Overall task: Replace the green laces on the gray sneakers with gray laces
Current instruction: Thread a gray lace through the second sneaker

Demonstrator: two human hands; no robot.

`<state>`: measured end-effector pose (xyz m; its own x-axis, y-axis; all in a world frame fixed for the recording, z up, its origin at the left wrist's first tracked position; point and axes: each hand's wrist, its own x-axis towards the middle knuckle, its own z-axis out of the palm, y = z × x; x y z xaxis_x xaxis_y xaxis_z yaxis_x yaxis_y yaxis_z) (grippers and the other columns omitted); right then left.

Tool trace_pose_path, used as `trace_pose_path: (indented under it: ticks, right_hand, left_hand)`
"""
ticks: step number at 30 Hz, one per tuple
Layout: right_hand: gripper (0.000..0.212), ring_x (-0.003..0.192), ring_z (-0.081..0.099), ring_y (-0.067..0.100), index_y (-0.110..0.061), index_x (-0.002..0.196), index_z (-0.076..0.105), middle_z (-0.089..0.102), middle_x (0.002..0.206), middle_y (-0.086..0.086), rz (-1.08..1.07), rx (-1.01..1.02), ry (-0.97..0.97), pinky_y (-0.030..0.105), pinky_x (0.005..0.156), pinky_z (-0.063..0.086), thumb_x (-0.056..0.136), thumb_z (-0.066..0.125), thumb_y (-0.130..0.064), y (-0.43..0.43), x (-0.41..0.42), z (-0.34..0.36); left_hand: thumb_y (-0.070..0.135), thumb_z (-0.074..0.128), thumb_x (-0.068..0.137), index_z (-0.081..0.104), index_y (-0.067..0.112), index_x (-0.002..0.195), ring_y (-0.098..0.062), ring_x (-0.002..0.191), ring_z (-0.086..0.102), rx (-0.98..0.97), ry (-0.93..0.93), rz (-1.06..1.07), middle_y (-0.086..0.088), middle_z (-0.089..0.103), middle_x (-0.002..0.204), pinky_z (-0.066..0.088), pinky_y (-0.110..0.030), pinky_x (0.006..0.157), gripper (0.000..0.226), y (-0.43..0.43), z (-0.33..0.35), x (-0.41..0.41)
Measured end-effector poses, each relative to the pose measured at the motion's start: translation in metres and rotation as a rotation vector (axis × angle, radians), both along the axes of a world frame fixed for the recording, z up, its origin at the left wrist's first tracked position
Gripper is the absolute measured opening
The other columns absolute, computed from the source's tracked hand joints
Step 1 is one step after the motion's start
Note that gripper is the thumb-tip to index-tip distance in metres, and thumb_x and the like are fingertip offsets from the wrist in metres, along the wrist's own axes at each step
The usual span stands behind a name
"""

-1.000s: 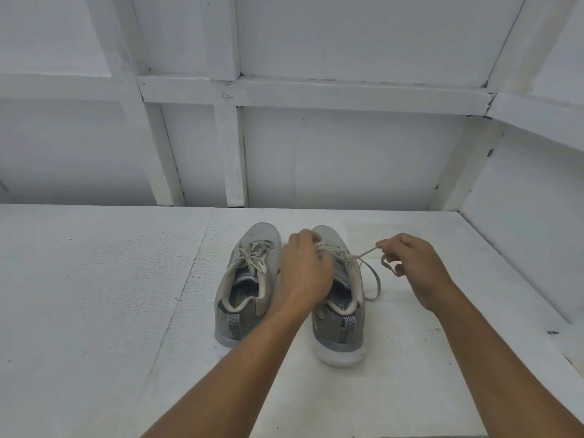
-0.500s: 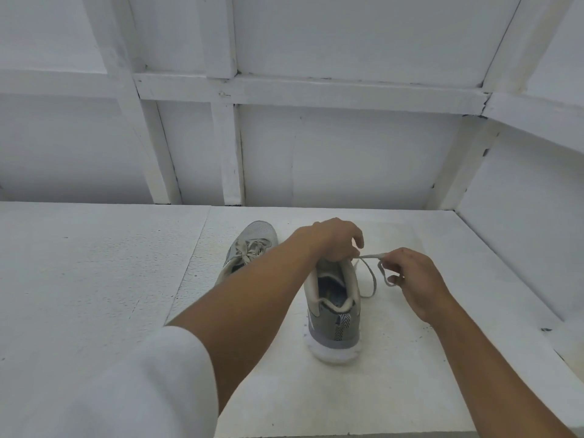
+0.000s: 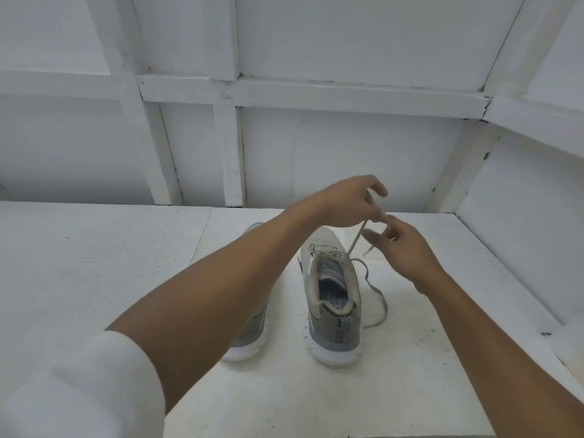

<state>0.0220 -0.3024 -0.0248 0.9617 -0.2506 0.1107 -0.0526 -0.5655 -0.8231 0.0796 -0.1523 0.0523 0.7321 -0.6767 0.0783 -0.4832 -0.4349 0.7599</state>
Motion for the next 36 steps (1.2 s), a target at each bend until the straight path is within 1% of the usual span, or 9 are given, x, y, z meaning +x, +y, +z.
trace_pose_path:
  ticks: [3,5,9,12,18,22,26,31,36]
  right_hand:
    - [0.03,0.058,0.042,0.017,-0.025,0.07,0.057,0.049,0.061,-0.002,0.014,0.027,-0.008,0.027,0.055,0.033,0.097,0.051,-0.035,0.002,0.009,0.016]
    - [0.034,0.054,0.039,0.019,-0.02,0.063,0.057,0.049,0.06,0.003,0.025,0.136,0.002,0.028,0.051,0.032,0.096,0.052,-0.025,-0.001,0.013,0.023]
    - [0.013,0.058,0.057,0.017,-0.011,0.089,0.071,0.066,0.079,0.008,0.082,0.245,0.083,0.026,0.056,0.045,0.094,0.059,-0.013,-0.01,0.015,0.031]
    - [0.021,0.077,0.068,0.017,-0.003,0.107,0.068,0.072,0.094,0.011,0.101,0.335,0.126,0.026,0.068,0.052,0.093,0.054,0.0,-0.016,0.02,0.031]
    - [0.032,0.081,0.067,0.025,-0.001,0.1,0.069,0.07,0.098,0.016,0.101,0.521,0.046,0.035,0.079,0.053,0.097,0.041,-0.016,-0.003,0.019,0.041]
    - [0.021,0.06,0.064,0.014,-0.008,0.094,0.07,0.072,0.089,0.008,0.165,0.198,0.022,0.025,0.059,0.051,0.096,0.051,-0.015,0.021,0.014,0.038]
    - [0.023,0.047,0.054,0.008,-0.026,0.115,0.058,0.073,0.085,-0.005,0.298,-0.063,0.027,0.014,0.049,0.043,0.098,0.05,-0.013,0.041,0.01,0.021]
    - [0.005,0.074,0.061,0.002,-0.023,0.1,0.057,0.071,0.079,-0.013,0.307,-0.24,0.056,0.014,0.061,0.042,0.097,0.053,-0.023,0.05,0.006,-0.004]
    - [0.007,0.081,0.064,0.002,-0.022,0.092,0.064,0.072,0.082,-0.01,0.31,-0.267,0.054,0.017,0.071,0.046,0.094,0.058,-0.025,0.055,0.007,-0.008]
  left_hand:
    - [0.019,0.063,0.09,0.053,0.017,0.124,-0.008,0.08,0.059,0.023,-0.094,0.0,0.011,0.065,0.084,0.044,-0.018,0.068,0.036,0.003,0.007,-0.009]
    - [0.024,0.065,0.09,0.053,0.018,0.123,-0.009,0.081,0.06,0.022,-0.125,0.014,0.012,0.066,0.083,0.043,-0.019,0.067,0.035,0.007,0.005,-0.013]
    - [0.027,0.064,0.091,0.054,0.017,0.122,-0.01,0.084,0.061,-0.019,-0.115,0.052,0.01,0.068,0.086,0.045,-0.021,0.071,0.035,0.019,-0.001,-0.024]
    - [0.033,0.064,0.091,0.054,0.019,0.122,-0.009,0.088,0.062,-0.027,-0.08,0.088,0.01,0.068,0.093,0.048,-0.024,0.076,0.036,0.027,-0.007,-0.033]
    - [0.029,0.053,0.095,0.062,0.017,0.104,-0.015,0.096,0.06,-0.068,-0.009,0.584,0.004,0.065,0.101,0.043,-0.027,0.077,0.018,0.048,-0.061,-0.039]
    - [0.036,0.053,0.095,0.061,0.015,0.105,-0.016,0.093,0.059,-0.029,0.05,0.682,0.0,0.064,0.101,0.045,-0.028,0.077,0.025,0.046,-0.1,-0.051]
    - [0.038,0.053,0.096,0.062,0.014,0.107,-0.016,0.088,0.061,-0.074,0.011,0.732,-0.002,0.066,0.098,0.047,-0.03,0.075,0.027,0.043,-0.113,-0.053]
    - [0.034,0.048,0.097,0.069,0.01,0.099,-0.018,0.08,0.063,-0.197,0.016,0.766,-0.003,0.069,0.086,0.05,-0.033,0.073,0.031,0.041,-0.124,-0.054]
    - [0.019,0.042,0.097,0.066,0.004,0.096,-0.028,0.086,0.062,-0.304,0.147,0.868,-0.012,0.068,0.091,0.049,-0.037,0.075,0.029,0.035,-0.13,-0.055]
